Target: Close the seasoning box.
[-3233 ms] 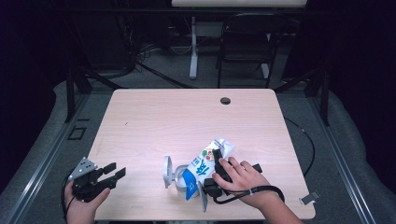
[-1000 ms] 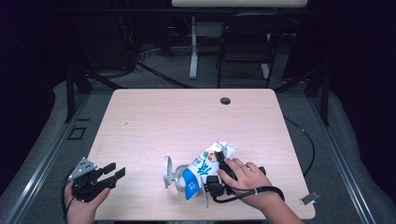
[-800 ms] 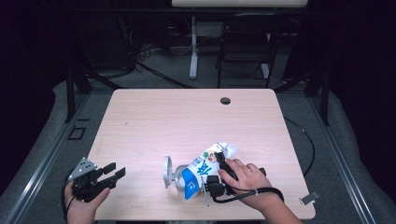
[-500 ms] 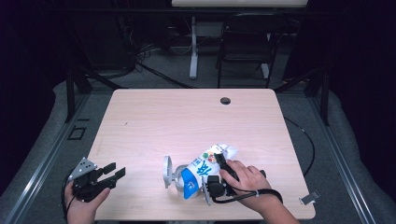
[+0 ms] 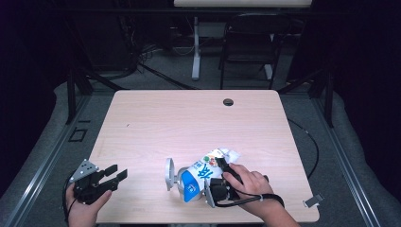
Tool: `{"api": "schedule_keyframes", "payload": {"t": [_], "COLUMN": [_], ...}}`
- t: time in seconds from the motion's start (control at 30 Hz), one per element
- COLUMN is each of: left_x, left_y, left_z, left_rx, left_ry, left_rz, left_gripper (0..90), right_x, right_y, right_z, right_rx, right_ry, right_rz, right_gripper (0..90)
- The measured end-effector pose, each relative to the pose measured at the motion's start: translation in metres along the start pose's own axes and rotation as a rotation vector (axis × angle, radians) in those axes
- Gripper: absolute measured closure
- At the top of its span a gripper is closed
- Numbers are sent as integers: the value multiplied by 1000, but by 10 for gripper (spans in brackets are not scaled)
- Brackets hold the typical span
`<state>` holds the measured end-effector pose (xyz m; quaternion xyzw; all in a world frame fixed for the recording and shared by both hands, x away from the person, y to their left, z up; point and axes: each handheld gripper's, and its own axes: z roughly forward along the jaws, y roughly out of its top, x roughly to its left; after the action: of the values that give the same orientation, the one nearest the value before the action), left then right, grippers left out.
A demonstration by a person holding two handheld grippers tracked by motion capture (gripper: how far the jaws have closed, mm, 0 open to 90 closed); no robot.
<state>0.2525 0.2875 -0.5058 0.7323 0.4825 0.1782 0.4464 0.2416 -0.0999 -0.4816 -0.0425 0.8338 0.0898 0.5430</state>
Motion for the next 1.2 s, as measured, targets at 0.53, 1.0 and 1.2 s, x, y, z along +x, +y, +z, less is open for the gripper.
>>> {"api": "schedule_keyframes", "payload": {"t": [0.53, 1.0, 1.2], "left_x": [0, 0, 0], "left_y": [1, 4, 6], "left_z": [1, 7, 9], "left_rx": [-6, -5, -18], "left_ry": [0, -12, -18], "left_rz": [1, -12, -24], "left_gripper": [516, 516, 516], "right_x": [-3, -3, -5], "right_y": [-4, -17, -16], "right_z": [-4, -3, -1], "right_rx": [-73, -110, -145], "right_ry": [66, 132, 184], "right_rz": [220, 421, 545], "right_gripper": [896, 896, 896]}}
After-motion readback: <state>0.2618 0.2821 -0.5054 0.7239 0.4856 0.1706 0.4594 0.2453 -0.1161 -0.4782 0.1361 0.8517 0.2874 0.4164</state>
